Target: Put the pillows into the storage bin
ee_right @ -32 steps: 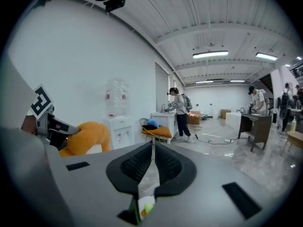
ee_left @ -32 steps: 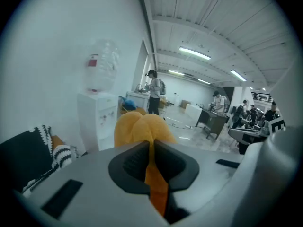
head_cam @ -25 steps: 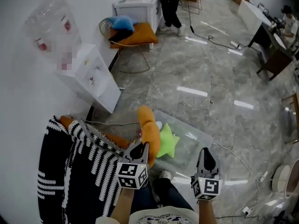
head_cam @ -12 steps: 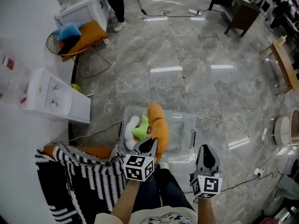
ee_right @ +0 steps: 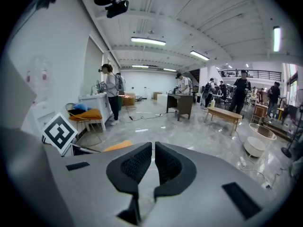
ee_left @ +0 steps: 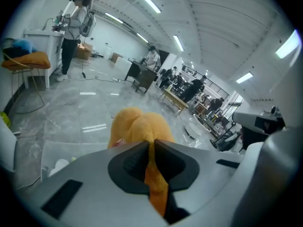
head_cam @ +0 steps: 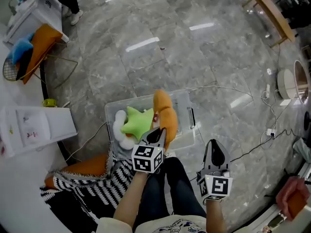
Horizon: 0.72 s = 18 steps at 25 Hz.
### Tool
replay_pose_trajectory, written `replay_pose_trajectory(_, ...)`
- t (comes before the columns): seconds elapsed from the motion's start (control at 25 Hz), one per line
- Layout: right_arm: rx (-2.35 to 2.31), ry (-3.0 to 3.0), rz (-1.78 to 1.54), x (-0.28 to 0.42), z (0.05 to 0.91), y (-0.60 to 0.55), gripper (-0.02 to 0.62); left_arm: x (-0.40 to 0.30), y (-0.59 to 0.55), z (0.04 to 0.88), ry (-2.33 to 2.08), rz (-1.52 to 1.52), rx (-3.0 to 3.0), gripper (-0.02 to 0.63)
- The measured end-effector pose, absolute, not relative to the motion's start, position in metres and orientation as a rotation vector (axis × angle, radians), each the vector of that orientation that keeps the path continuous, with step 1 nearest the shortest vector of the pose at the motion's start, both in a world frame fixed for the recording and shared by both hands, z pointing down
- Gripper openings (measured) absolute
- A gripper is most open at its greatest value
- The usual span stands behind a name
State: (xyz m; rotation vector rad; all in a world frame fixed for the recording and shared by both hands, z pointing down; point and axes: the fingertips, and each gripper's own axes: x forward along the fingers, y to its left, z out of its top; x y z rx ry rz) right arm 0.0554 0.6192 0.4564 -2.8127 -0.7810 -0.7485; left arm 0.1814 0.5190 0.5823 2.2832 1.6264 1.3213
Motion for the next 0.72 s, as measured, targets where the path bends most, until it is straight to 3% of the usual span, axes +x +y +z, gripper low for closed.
replay_pose_trajectory(0.36, -2.686, -0.87, -0.825, 0.051, 0.55, 0.627, 0.031, 0.159, 0.575, 0.727, 1.837, 1.491, 2.119, 0.038)
replay_pose_trajectory(0.72, -2.581, -0.91, -0.927, 0.022, 0.639, 0.64, 0.031, 0.141, 0.609, 0.848, 1.734, 1.579, 1.937, 0.037)
